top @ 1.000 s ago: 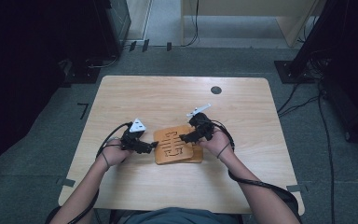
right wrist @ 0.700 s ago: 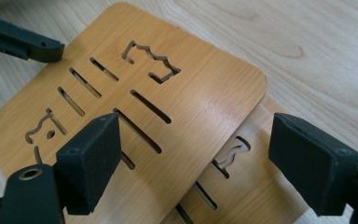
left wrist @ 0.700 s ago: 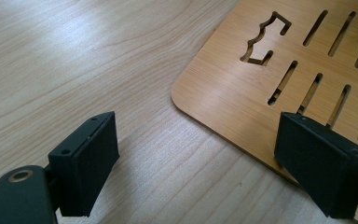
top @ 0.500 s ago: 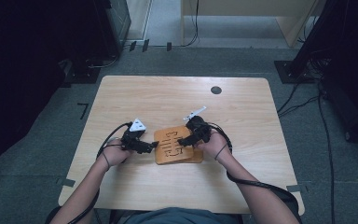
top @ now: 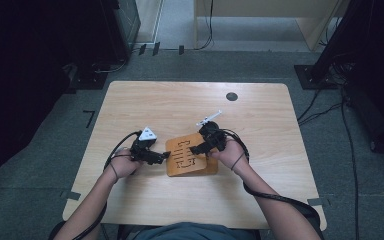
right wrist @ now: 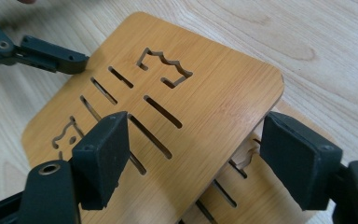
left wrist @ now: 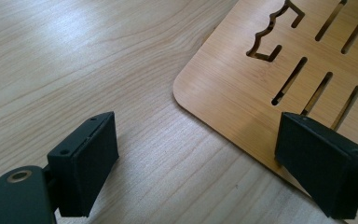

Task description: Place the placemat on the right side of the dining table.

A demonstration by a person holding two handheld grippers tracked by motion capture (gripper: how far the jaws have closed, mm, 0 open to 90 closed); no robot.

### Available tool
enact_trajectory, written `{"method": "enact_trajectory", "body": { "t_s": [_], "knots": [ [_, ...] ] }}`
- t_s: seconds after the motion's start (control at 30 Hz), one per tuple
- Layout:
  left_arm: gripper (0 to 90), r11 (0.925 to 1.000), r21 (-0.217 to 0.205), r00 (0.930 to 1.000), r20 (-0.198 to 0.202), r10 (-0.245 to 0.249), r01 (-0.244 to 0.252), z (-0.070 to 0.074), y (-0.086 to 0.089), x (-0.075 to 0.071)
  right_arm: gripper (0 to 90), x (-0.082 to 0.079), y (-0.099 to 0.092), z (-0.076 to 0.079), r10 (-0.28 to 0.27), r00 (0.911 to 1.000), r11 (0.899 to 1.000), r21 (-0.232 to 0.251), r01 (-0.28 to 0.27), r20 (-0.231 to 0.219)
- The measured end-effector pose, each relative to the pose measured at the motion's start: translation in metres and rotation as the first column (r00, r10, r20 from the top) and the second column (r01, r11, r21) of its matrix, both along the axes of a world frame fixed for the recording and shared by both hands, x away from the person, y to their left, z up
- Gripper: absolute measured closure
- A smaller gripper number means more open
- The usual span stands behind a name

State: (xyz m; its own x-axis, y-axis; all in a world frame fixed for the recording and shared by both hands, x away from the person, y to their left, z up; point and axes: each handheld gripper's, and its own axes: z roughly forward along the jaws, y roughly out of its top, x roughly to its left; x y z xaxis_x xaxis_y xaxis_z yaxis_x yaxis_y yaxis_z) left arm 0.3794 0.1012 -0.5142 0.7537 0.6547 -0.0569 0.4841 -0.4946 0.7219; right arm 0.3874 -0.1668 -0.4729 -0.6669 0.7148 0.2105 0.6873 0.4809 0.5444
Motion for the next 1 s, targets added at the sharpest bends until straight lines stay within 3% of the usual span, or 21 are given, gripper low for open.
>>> {"method": "enact_trajectory", "body": {
  "t_s": [0.53, 1.0],
  "knots": [
    [12.2, 0.9998, -0.019, 1.0000, -0.009, -0.002, 0.002, 0.000, -0.001, 0.000, 27.1, -0.008, -0.002, 0.025, 0.014, 0.9998, 0.999, 0.042, -0.015, 0.015],
    [12.5, 0.9995, -0.016, 0.9996, -0.010, -0.028, 0.028, 0.000, -0.009, -0.003, 30.1, -0.021, 0.005, 0.052, 0.043, 0.9986, 0.992, 0.115, -0.047, 0.031]
  ]
}}
